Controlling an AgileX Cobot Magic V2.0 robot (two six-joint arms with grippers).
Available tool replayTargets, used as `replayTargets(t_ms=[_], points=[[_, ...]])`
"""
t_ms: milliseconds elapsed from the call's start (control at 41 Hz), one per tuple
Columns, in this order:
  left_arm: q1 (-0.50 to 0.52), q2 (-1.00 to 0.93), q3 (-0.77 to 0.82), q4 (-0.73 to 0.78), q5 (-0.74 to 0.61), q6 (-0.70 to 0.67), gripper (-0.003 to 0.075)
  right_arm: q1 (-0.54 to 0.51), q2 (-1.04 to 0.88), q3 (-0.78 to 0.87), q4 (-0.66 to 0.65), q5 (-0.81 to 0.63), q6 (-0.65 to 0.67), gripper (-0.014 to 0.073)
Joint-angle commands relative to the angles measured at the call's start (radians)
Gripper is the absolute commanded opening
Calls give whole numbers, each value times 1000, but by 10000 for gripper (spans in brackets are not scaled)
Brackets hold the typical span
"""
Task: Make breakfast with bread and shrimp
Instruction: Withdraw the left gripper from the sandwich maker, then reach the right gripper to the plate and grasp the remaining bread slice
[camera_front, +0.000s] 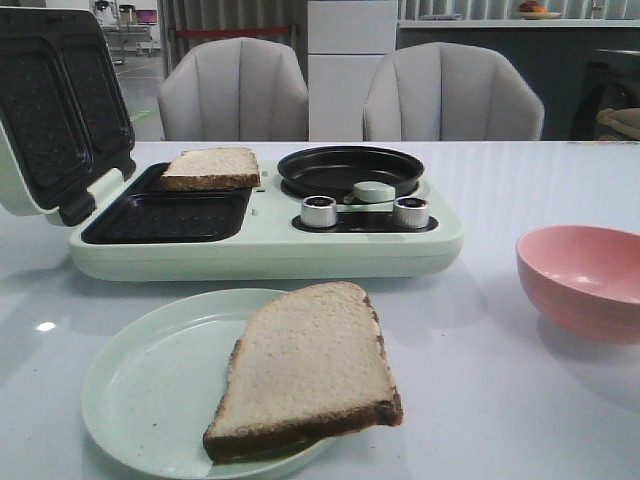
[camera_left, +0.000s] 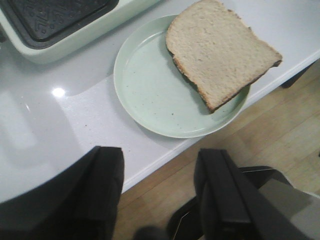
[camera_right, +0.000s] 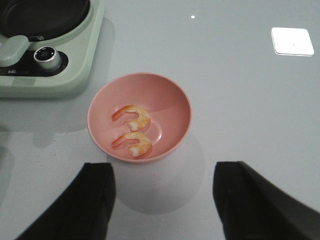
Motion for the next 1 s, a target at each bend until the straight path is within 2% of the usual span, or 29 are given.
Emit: replayTargets(t_ms=[0,122,268,439,585,732,976], points=[[-8,-106,14,-28,-69,4,382,0,8,-35,5,-76,-5,529],[-8,-211,41,-35,-68,4,382,0,8,-35,67,-67,-5,529],[-8,-278,54,-39,-82,4,382,2,42,-35,327,11,-33,529],[-8,-282,55,-39,-86,4,382,31,144,-35,700,153,-347,529],[-8,-282,55,-39,-86,4,382,87,272,-35,931,185,-541,529],[-8,-282,55,-39,-86,4,382,184,430,-35,1099,138,-678,529],[-8,-282,55,-39,-87,4,382,352,717,-38,1300,-41,-852,529]])
